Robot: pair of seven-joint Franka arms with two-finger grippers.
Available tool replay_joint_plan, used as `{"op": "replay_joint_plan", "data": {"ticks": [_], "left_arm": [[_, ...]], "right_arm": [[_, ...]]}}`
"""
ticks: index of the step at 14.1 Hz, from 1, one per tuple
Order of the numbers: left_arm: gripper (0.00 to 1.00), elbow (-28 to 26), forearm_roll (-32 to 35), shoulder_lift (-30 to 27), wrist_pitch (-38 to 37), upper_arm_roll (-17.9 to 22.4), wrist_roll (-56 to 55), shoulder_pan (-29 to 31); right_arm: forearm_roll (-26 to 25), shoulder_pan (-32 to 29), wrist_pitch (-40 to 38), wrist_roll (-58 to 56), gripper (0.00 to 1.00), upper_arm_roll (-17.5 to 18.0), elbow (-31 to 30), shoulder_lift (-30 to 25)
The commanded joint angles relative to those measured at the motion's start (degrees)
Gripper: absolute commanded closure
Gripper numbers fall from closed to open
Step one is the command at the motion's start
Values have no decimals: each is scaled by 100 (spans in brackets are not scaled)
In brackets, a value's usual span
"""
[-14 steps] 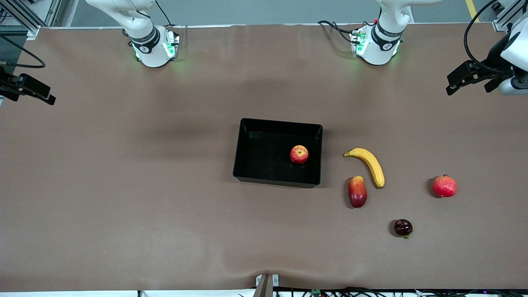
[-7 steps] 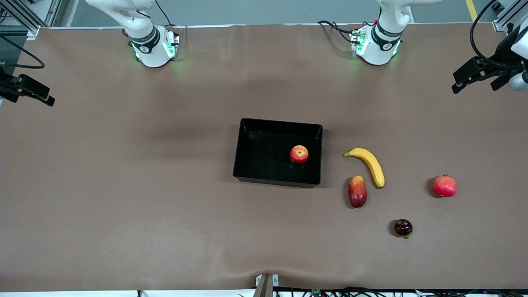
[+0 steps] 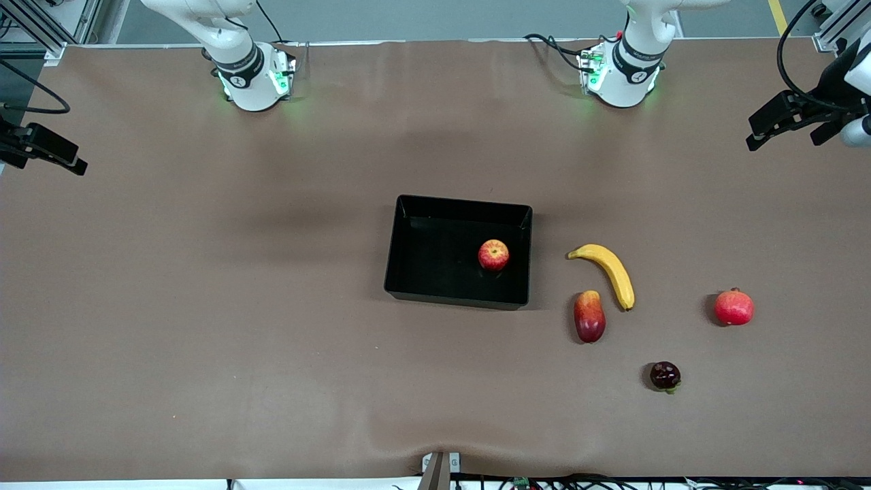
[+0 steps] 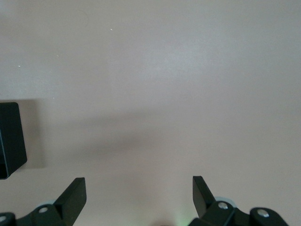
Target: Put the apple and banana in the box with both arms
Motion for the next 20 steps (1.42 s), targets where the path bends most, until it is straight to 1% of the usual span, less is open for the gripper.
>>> {"op": "replay_joint_plan", "data": {"ticks": [1,16,20], "left_arm": [[0,38,0,-32,-107,22,7,-2],[0,29,9,38,-116,5,-2,-2],[0,3,9,196,-116,13,-11,50]], "right_arm": [[19,5,-27,80,0,23,33,-14],[19,-12,-36,80,0,14,33,-14],[19,-4,-27,80,0,14,33,-14]]}}
